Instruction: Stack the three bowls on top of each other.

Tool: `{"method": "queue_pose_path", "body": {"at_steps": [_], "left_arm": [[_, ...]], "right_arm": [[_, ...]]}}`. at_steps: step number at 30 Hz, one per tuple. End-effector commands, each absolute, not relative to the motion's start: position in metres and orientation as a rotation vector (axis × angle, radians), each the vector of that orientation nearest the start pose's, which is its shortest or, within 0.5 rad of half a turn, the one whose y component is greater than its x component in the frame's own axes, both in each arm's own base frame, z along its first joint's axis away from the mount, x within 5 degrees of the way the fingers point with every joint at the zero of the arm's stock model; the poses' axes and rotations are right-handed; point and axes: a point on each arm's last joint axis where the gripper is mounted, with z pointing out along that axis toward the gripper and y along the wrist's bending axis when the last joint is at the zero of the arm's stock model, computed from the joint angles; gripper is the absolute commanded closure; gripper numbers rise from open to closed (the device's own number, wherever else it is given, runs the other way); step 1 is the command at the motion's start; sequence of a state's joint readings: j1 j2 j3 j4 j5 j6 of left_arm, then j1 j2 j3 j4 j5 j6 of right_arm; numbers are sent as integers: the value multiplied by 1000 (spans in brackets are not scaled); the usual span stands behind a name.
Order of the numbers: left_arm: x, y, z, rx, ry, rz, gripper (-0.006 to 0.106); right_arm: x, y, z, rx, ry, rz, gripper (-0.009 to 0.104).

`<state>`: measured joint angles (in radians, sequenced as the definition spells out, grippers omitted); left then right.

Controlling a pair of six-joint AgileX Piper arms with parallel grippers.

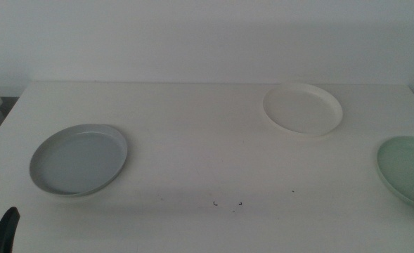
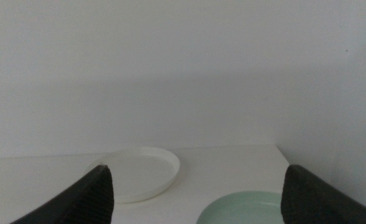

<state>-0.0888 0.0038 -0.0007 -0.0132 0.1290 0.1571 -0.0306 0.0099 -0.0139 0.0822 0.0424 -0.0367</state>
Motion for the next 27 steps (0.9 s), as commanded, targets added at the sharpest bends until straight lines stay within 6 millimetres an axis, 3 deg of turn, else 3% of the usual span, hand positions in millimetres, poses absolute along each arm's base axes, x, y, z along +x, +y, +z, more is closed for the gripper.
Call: {"method": "queue_pose_path", "body": {"at_steps": [1,5,11,16,21,27], "left_arm": [[56,-5,203,184,1588,37,7],[56,-5,203,184,1588,37,7],[56,-5,203,184,1588,37,7],[56,-5,203,184,1588,37,7],[56,-5,203,184,1588,37,7],[56,-5,203,184,1588,37,7]], "right_arm": [[59,-2,229,46,1514,-10,2],[73,-2,270,42,1651,-2,2],[101,3,333,39,2098,76,2],[120,4,370,13,2369,105,2],[138,4,384,12,2387,114,2],[141,4,383,13,2397,115,2]]}}
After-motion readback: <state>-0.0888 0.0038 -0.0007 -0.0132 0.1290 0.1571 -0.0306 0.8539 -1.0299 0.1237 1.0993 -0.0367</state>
